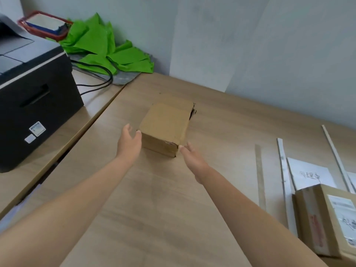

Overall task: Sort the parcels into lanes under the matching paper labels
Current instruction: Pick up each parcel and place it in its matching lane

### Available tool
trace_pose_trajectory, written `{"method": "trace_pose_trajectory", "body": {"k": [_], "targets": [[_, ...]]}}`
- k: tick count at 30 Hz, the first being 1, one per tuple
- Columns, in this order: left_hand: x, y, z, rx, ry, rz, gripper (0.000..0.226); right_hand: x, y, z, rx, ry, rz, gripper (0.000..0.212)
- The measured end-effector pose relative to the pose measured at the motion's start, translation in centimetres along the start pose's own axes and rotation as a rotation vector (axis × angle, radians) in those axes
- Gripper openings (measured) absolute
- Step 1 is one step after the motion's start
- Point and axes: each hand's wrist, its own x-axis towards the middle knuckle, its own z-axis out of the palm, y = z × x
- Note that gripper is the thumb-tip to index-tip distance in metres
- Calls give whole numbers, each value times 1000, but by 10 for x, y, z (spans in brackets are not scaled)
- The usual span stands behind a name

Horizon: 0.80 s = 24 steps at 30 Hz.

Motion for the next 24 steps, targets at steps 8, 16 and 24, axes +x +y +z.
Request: {"method": "trace_pose_trajectory", "body": {"k": [8,16,24], "targets": [[9,-18,-13,28,-144,-15,35,17,8,10,256,98,60,41],[-121,-56,-32,399,-419,175,50,-104,132,-25,154,69,293,43],[-223,-70,-15,173,-528,-82,39,-184,172,-64,463,-237,303,42]]}}
